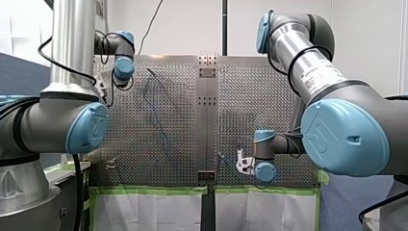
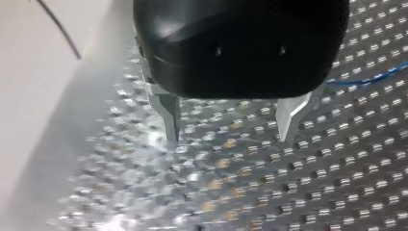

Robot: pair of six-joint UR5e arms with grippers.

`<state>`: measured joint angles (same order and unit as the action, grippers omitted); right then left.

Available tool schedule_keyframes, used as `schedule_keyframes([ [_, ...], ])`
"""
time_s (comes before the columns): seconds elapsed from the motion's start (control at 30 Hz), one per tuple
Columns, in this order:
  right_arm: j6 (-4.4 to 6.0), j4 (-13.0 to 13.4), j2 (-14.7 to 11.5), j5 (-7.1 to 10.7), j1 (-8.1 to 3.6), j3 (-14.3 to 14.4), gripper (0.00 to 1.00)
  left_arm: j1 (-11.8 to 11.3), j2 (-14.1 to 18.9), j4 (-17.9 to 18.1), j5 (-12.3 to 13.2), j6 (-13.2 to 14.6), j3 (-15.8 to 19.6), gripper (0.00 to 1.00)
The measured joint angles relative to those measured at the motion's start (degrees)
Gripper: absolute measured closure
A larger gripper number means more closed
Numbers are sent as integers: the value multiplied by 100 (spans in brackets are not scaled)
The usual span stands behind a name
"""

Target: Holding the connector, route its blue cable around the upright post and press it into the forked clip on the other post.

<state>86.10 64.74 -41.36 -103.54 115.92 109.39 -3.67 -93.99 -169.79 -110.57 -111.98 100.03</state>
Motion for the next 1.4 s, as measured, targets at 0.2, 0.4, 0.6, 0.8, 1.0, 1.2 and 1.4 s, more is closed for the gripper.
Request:
schedule_keyframes([
  [0.2,-38,-10,2,0,-119,-1,71,-274,290,-292,192,289,-280,1],
  [0.4,-47,-44,1,0,-181,-1,71,-310,572,-572,285,491,-561,1],
  [0.6,-48,-73,2,0,-186,0,71,-206,826,-829,507,547,-816,1],
  [0.8,-47,-81,3,0,-188,-1,71,-55,1112,-1112,792,562,-1101,1],
  [1.0,-48,-85,3,0,-188,0,71,151,1426,-1427,1105,711,-1414,1],
  [1.2,-42,-69,3,0,-188,0,71,338,1716,-1718,1355,784,-1526,1],
  [1.4,-32,-74,6,0,-189,-1,71,530,1872,-2012,1198,921,-1407,1],
])
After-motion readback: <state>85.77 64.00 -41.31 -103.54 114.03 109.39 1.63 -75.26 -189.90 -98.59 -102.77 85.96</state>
